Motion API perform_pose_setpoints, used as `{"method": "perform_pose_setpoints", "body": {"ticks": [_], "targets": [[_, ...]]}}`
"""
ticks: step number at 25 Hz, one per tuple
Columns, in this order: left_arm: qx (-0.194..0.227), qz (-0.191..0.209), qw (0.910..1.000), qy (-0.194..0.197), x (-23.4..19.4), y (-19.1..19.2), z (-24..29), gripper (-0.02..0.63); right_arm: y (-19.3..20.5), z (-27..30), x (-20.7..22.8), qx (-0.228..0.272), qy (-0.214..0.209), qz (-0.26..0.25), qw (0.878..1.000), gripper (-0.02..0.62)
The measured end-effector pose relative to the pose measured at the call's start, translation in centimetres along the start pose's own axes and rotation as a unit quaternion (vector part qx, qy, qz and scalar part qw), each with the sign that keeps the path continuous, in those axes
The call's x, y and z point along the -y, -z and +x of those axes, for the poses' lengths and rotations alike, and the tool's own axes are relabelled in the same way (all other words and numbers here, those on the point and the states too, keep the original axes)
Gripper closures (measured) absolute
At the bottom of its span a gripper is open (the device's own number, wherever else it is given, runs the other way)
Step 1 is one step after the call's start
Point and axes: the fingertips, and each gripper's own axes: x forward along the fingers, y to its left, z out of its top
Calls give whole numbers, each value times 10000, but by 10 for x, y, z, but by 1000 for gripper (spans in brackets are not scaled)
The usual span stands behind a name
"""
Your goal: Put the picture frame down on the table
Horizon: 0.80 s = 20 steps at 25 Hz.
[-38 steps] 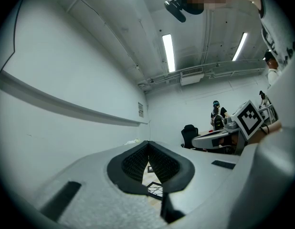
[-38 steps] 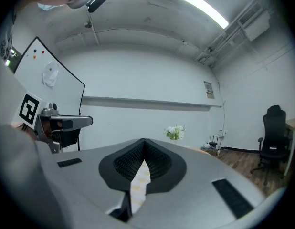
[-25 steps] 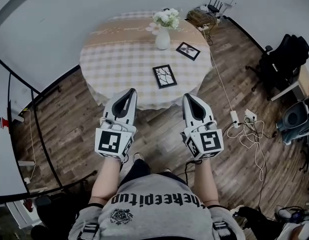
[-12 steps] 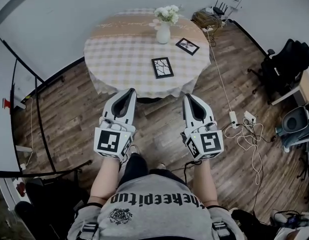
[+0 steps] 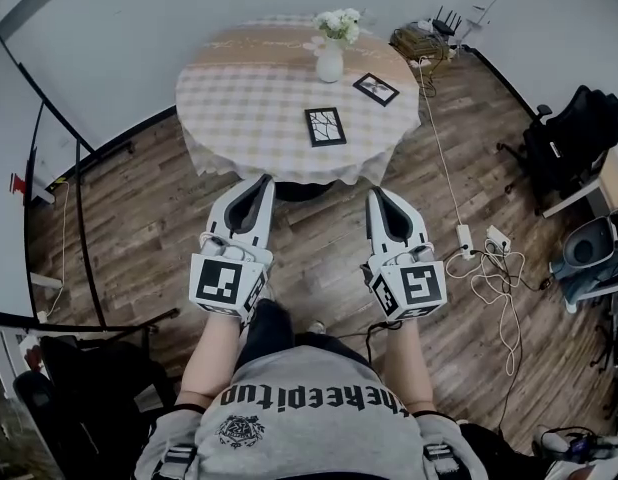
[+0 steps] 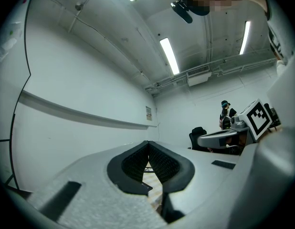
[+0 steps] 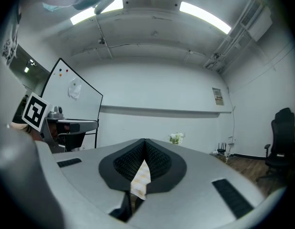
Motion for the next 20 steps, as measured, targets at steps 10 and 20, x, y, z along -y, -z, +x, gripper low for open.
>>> {"method": "perform_pose_setpoints", "body": {"ticks": [10,20], "targets": [[53,54,10000,-23,15,-7,-12,591,-4,-18,-7,83,-93,-3,9999,589],[24,74,10000,0,23,-6,-10,591,-1,-22,-3,41,-86,-14,10000,589]]}}
